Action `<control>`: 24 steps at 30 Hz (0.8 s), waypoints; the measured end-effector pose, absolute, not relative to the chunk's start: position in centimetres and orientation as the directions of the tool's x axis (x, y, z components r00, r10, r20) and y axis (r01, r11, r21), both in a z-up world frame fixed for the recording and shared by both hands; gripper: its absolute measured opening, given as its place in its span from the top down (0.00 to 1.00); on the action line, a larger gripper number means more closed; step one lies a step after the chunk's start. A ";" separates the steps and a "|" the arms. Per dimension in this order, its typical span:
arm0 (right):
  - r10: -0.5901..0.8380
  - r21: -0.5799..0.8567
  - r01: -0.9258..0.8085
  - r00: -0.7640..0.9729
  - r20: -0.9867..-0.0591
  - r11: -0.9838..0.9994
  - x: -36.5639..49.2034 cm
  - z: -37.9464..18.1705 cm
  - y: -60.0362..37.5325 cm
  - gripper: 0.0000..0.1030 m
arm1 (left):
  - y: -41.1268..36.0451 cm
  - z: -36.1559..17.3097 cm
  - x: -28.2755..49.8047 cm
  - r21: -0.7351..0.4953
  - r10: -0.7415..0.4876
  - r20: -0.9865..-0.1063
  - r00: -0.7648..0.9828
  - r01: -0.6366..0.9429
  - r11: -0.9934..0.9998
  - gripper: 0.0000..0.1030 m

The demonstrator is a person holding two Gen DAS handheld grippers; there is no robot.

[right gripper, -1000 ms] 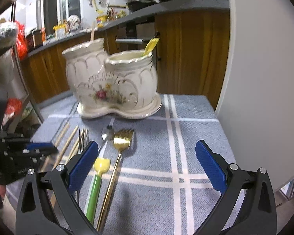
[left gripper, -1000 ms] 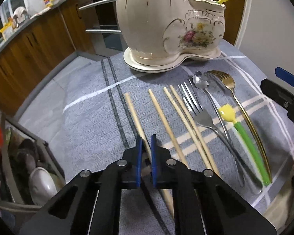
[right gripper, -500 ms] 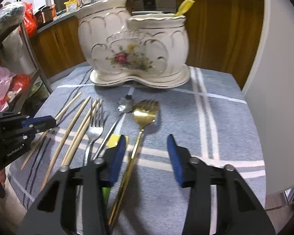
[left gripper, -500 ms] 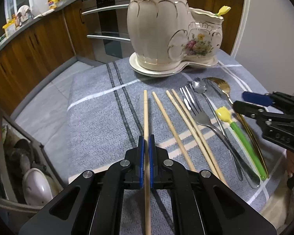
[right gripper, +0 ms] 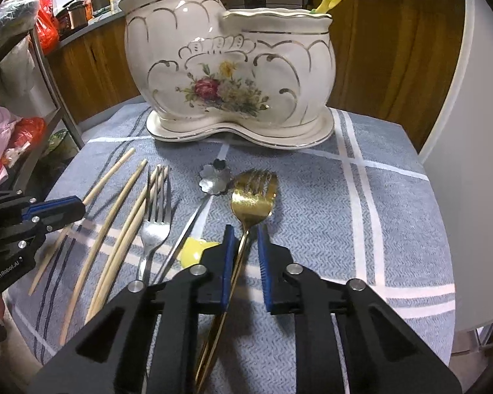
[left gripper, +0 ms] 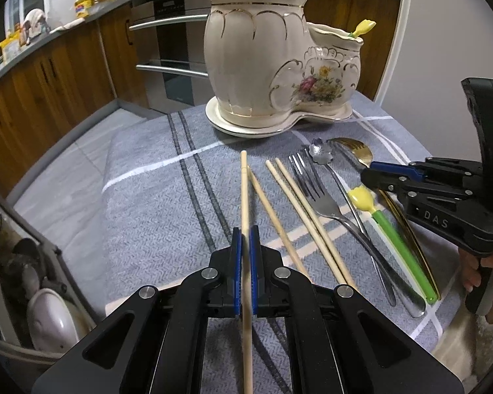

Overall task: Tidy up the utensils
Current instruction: 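Lift the chopstick toward the tall cup while the right tool lifts the gold fork toward the small cup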

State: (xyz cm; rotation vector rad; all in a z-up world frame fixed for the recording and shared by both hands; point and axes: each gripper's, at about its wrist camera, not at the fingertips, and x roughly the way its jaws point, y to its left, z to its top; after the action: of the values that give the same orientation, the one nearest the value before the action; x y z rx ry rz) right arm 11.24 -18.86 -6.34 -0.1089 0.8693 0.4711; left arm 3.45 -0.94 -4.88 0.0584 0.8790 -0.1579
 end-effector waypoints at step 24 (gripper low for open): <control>0.398 0.122 -0.454 0.583 -0.708 0.882 10.1 -4.7 -20.9 1.00 | -0.8 -3.3 2.2 -0.046 -0.161 -0.724 0.671 0.186 0.981 0.95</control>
State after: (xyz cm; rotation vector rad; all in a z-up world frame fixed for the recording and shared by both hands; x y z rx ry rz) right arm 10.06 -20.95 -4.71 -0.0756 0.8073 0.4981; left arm 2.19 -0.82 -3.32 0.0326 0.8121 -0.1957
